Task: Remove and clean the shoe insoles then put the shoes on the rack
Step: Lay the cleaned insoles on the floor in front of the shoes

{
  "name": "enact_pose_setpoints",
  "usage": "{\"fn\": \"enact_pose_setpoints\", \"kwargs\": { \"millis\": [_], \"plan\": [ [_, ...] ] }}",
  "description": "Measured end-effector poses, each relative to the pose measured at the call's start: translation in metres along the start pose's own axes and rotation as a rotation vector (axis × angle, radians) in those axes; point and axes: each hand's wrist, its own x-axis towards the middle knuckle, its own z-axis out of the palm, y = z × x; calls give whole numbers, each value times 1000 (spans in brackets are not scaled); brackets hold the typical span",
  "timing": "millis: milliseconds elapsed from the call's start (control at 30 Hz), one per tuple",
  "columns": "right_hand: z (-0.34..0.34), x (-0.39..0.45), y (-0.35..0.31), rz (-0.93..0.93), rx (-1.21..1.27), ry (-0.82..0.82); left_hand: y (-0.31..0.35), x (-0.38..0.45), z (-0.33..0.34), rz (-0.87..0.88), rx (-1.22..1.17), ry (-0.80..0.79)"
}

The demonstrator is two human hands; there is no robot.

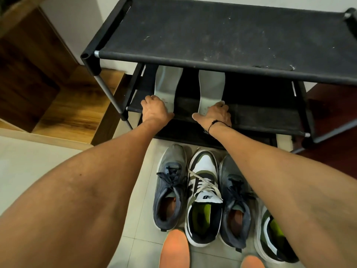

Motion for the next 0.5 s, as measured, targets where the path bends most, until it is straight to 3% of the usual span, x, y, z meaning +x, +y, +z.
{"fn": "enact_pose_setpoints", "kwargs": {
  "millis": [233,500],
  "plan": [
    [7,2,1,-38,-29,78,-5,2,4,32,18,22],
    [-1,-11,0,14,27,19,0,-9,1,-17,3,33]
  ]
}}
